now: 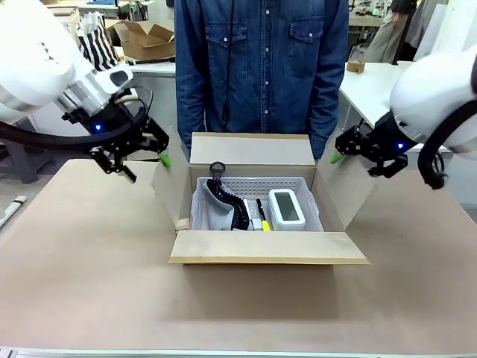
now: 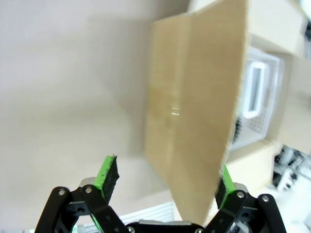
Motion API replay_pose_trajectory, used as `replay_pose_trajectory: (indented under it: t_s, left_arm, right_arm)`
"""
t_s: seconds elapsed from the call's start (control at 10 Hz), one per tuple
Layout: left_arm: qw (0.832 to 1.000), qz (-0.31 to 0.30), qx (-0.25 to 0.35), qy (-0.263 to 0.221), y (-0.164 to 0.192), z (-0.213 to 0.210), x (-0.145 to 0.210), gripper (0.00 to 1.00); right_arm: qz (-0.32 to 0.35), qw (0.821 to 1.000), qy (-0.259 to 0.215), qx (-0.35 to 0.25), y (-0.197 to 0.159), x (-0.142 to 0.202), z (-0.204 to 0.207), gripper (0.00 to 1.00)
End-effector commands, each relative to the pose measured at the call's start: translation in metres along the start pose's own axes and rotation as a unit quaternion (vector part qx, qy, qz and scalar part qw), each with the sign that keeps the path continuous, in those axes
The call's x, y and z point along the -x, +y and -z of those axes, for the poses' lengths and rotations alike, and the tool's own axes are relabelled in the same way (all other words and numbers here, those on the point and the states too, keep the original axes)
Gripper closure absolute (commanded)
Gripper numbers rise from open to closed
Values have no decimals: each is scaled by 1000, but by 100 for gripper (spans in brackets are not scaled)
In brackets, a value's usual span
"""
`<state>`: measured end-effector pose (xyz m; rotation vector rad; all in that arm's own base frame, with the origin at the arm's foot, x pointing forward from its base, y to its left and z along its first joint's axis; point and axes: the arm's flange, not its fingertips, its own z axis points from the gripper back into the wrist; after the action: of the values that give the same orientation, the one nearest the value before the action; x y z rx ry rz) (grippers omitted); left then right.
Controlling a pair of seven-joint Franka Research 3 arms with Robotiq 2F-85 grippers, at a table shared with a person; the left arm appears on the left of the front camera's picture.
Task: Pack the gift set into the box.
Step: Lift both hands away from the flaps of the Package Box.
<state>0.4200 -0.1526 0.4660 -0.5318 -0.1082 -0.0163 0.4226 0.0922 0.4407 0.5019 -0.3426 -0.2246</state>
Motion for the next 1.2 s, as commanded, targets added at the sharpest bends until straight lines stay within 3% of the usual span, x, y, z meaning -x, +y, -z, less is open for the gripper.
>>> replay_pose_trajectory:
  t_s: [0.0,0.1,0.2,0.4,0.5,0.6,0.7,0.8,0.9,1.1]
  left_arm:
    - [976,98,190,32,7,-31,18,0]
    - [950,135,278,54,23,-48,22,0]
    - [927,148,339,53,35,-59,26,0]
    - [835,242,493,21,55,-79,44,0]
    - [841,213,497,14,66,-87,54,0]
    - [851,181,492,4,77,-92,64,0]
    - [849,151,505,-31,89,-98,70,0]
    - [860,121,493,-59,94,-99,70,0]
    - [845,196,498,-16,83,-101,69,0]
    - [845,196,498,-16,83,-101,69,0]
  right_arm:
    - [-95,967,75,-223,-13,3,-34,0]
    - [-117,924,124,-343,-20,4,-55,0]
    - [-89,905,141,-391,-25,1,-70,0]
    - [-52,854,174,-487,-40,2,-95,0]
    - [-4,838,176,-517,-51,8,-111,0]
    - [37,841,146,-520,-62,18,-123,0]
    - [78,861,106,-491,-70,28,-128,0]
    - [142,910,28,-390,-70,30,-120,0]
    - [4,843,129,-523,-70,21,-129,0]
    - [4,843,129,-523,-70,21,-129,0]
